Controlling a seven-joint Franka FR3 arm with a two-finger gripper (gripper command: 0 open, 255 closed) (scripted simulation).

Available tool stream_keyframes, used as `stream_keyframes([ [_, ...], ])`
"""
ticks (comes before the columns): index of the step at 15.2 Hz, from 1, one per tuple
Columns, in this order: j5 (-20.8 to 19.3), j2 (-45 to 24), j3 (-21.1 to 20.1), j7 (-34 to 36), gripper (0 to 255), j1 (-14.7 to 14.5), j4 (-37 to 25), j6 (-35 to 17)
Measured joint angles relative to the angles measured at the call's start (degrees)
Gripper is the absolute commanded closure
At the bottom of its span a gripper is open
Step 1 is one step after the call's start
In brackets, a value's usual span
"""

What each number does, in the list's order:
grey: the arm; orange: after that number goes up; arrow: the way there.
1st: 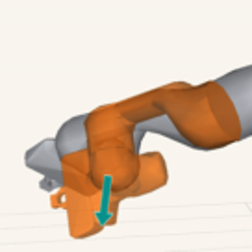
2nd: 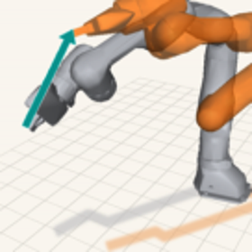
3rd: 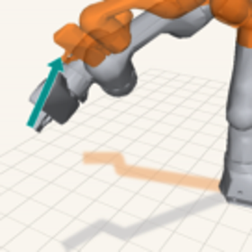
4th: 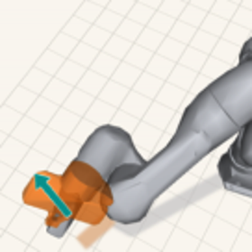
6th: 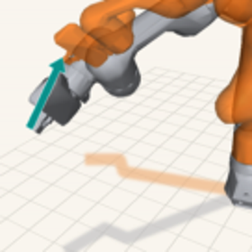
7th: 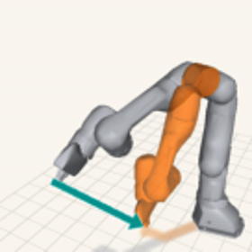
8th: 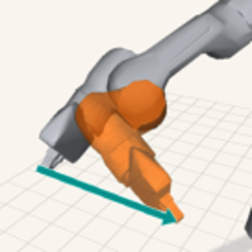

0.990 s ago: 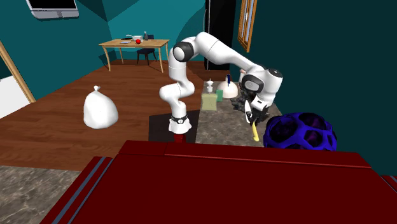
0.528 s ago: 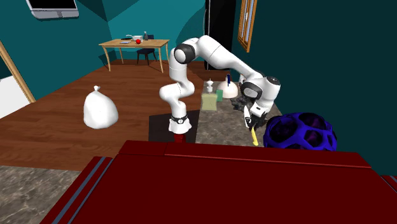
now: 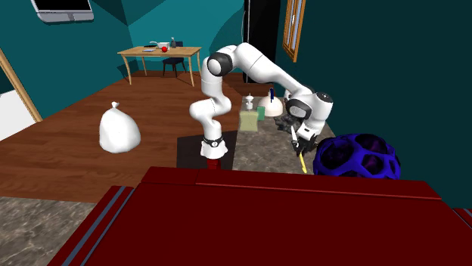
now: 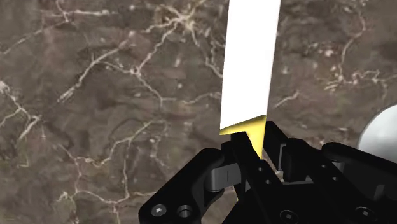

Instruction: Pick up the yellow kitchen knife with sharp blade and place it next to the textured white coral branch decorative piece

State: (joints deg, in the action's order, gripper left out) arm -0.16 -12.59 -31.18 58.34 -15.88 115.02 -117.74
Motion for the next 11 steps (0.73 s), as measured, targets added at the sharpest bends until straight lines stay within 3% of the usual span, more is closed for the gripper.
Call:
stream_keyframes([
  [6,0.0,-0.1,0.0,0.0,0,0.0,0.2,0.1],
  [11,0.9,1.7,-0.1,-0.7,0,0.5,-4.4,6.2],
])
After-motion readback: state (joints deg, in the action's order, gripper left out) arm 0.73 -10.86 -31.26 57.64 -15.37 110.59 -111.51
